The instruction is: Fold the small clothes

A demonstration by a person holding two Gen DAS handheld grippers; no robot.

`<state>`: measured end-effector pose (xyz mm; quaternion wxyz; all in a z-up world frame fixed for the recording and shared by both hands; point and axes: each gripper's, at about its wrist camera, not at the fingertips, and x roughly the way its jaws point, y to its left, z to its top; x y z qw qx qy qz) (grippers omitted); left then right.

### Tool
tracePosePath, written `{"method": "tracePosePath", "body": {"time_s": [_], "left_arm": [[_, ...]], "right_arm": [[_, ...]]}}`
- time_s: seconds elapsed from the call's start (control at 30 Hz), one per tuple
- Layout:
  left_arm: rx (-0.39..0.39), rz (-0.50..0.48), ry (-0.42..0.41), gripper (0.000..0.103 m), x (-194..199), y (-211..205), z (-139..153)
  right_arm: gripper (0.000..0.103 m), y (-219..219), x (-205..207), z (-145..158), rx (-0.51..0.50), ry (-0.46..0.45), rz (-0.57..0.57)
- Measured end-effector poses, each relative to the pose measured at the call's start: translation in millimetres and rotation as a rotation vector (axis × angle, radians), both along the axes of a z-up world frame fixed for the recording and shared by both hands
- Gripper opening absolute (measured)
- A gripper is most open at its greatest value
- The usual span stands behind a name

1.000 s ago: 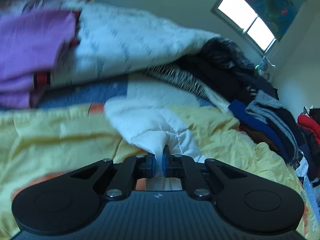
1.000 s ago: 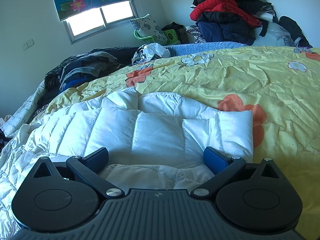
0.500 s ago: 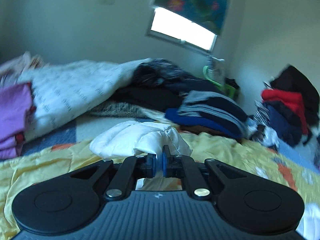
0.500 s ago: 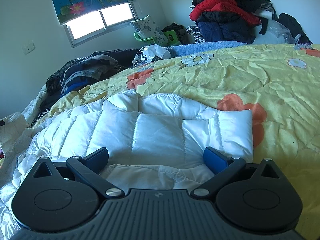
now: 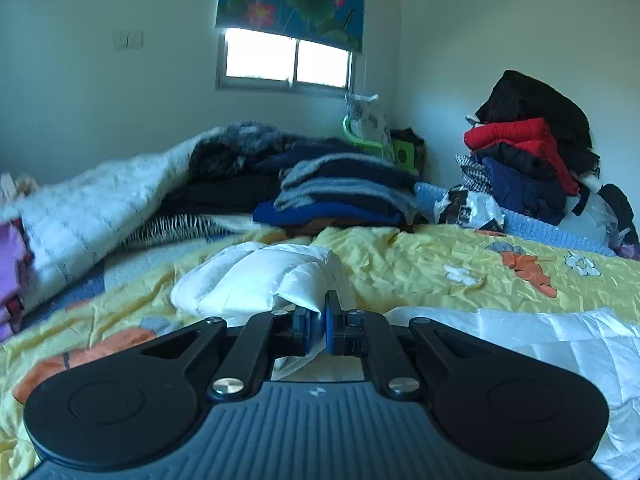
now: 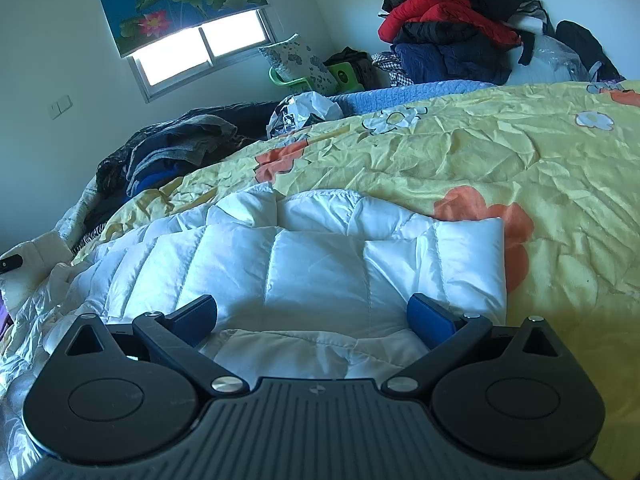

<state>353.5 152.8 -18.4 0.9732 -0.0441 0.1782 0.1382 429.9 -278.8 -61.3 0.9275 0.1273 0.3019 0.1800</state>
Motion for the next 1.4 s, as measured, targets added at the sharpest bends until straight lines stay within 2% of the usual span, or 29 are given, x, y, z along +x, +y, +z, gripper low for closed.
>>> {"method": "tracePosePath", "body": {"time_s": [0.1,0.17,0.23,0.33,0.53,0.9,1.13,1.4], "left_arm": [[0.052,-0.053,-0.051,0.007,-12,-31,2],[0.046,-0.105,-0.054,0.007,-15,-51,0],[0.040,-0.161,-0.041,0.007,-14,-70,-4],[0.075,-0.223,-0.021,0.007,-14,-101,-16],[0.066,-0.307,0.029,0.007,-18,-141,-32],[0.084,-0.453,0.061,0.007,-24,-191,-42],[0.167,-0.527,0.083,0.007,-28,-220,-50],[0.223,-0.637,0.096,0.007,-32,-238,-51]], "right_arm": [[0.101,0,0,0,-0.001,0.000,0.000],[0.101,0,0,0,-0.001,0.000,0.000],[0.101,-1,0,0,-0.001,0.000,0.000],[0.101,-1,0,0,0.001,0.000,0.000],[0.101,-1,0,0,0.003,0.000,0.000],[0.101,-2,0,-1,0.020,-0.002,-0.003],[0.101,-3,0,-1,0.031,-0.003,-0.004],[0.101,-8,-1,-2,0.063,-0.004,-0.009]]}}
